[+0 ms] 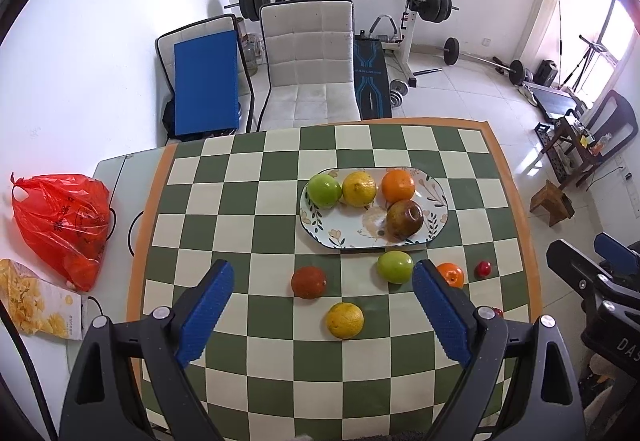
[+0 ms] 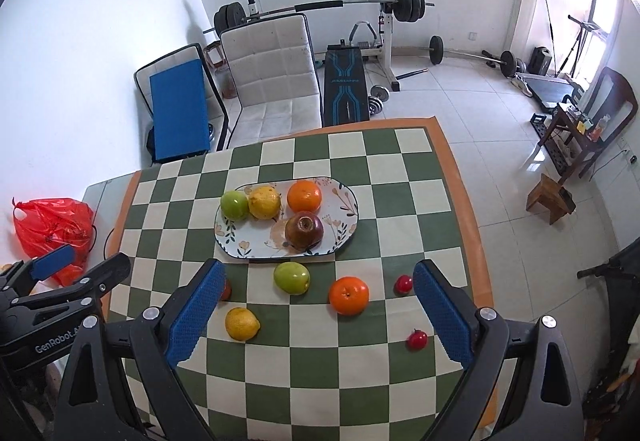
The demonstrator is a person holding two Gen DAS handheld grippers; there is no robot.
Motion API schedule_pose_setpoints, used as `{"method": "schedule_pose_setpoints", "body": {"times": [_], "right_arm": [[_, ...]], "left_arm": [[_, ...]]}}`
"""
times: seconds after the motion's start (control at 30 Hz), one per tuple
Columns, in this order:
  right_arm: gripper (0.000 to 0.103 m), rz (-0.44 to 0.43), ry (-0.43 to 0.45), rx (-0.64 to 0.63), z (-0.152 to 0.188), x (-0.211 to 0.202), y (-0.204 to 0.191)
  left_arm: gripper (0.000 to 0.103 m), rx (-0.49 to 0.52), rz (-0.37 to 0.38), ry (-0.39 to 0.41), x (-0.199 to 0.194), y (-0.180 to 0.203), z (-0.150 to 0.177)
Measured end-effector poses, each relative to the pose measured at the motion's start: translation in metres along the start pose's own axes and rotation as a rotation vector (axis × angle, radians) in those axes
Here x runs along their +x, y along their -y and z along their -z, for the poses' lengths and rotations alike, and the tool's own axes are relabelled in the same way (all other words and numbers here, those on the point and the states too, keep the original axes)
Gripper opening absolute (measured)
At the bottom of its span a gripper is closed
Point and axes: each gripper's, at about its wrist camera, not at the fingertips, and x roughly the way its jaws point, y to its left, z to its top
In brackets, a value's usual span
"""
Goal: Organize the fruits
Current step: 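Open both tools and lift them away from the plate, then grasp the second yellow lemon with the left tool while the right tool grasps another orange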
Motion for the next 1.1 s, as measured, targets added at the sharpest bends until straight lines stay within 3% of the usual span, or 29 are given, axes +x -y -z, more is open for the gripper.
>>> {"method": "schedule_pose_setpoints", "body": {"times": [0.07,0.17,0.3,0.47,0.67,0.83,0.93,1.0,1.1], "right_arm": [[0.097,-0.009,-0.015,0.015,0.000,0.007,0.002],[0.097,-0.028,-0.061,0.045,0.003,0.029,0.009],[0.097,-0.034,-0.150,0.088,0.012,0.075,0.024],[0.097,-0.062,-0.299,0.149,0.034,0.150,0.045],[0.097,-0.032,-0.421,0.160,0.057,0.213,0.062],[0.093,-0.039,-0.486,0.174,0.068,0.249,0.070],[0.088,-0.040,-0.516,0.174,0.071,0.269,0.068],[0.086,-0.027,-0.530,0.170,0.073,0.283,0.066],[0.077,-0.013,-0.552,0.158,0.074,0.303,0.062]], "left_arm": [[0.091,-0.009,0.003,-0.014,0.006,-0.003,0.000],[0.103,-0.011,-0.018,-0.061,0.027,-0.006,0.001],[0.103,-0.019,-0.050,-0.149,0.067,-0.012,0.011],[0.103,-0.027,-0.028,-0.326,0.129,-0.009,0.034],[0.103,0.074,-0.009,-0.496,0.198,0.019,0.065],[0.101,0.091,0.026,-0.599,0.248,0.033,0.080],[0.083,0.097,0.029,-0.620,0.267,0.039,0.085],[0.059,0.093,0.039,-0.641,0.276,0.041,0.088],[0.055,0.103,0.021,-0.633,0.281,0.042,0.091]]}}
